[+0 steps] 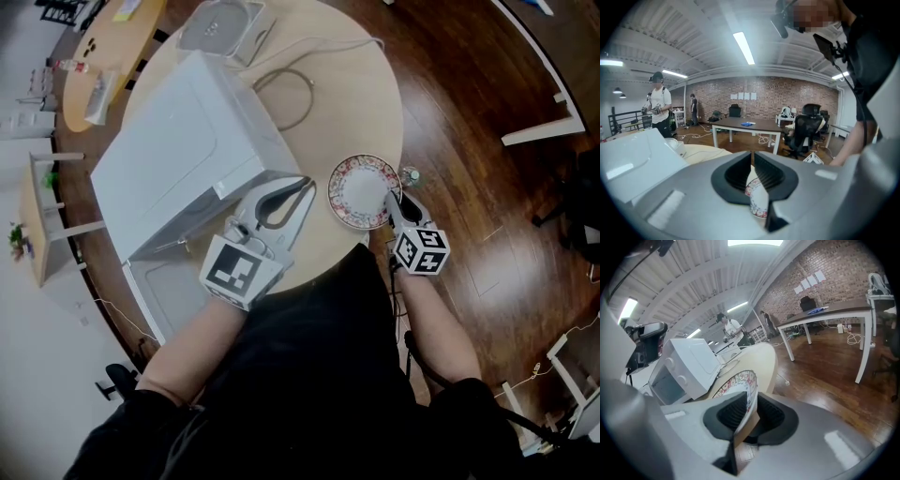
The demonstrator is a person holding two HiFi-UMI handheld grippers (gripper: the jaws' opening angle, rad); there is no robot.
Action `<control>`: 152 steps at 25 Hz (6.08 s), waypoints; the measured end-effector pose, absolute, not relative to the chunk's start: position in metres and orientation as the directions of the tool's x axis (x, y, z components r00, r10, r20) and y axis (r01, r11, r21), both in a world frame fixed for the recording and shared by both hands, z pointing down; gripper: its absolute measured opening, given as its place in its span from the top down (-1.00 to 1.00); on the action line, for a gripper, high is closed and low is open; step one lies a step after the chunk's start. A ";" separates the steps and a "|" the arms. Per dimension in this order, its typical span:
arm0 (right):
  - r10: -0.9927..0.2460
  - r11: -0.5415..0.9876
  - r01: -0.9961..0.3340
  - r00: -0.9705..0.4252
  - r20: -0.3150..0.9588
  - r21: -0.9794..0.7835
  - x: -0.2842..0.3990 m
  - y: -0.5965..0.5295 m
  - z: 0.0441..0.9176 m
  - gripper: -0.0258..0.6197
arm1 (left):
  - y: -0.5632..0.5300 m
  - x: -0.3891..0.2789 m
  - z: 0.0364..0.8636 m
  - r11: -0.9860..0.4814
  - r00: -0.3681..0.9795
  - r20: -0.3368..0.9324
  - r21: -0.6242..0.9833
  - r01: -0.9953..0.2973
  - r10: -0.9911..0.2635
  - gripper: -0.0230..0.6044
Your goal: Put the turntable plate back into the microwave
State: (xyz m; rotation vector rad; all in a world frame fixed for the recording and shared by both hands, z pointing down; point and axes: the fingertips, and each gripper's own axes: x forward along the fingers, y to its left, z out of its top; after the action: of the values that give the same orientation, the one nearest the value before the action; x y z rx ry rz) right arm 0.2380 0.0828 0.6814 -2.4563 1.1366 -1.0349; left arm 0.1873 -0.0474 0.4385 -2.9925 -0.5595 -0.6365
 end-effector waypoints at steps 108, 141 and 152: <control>-0.793 -0.525 -0.116 0.426 0.435 -0.843 0.167 0.016 0.586 0.86 | -0.244 -0.054 0.337 -0.978 0.977 0.036 0.010 -0.210 -0.210 0.88; -0.891 -0.450 -0.240 0.177 0.417 -0.860 0.116 -0.090 0.576 0.86 | -0.271 -0.121 0.342 -0.920 0.922 0.027 0.069 -0.386 -0.385 0.88; -0.910 -0.412 -0.288 0.073 0.409 -0.865 0.097 -0.137 0.573 0.86 | -0.276 -0.136 0.342 -0.894 0.897 0.026 0.076 -0.442 -0.441 0.88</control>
State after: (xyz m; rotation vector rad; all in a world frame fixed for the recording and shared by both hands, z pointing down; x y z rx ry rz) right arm 0.0965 -0.1373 0.5733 -1.7654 1.1903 -1.3555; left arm -0.1362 -0.2760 0.3422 -3.1373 0.7310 -0.0136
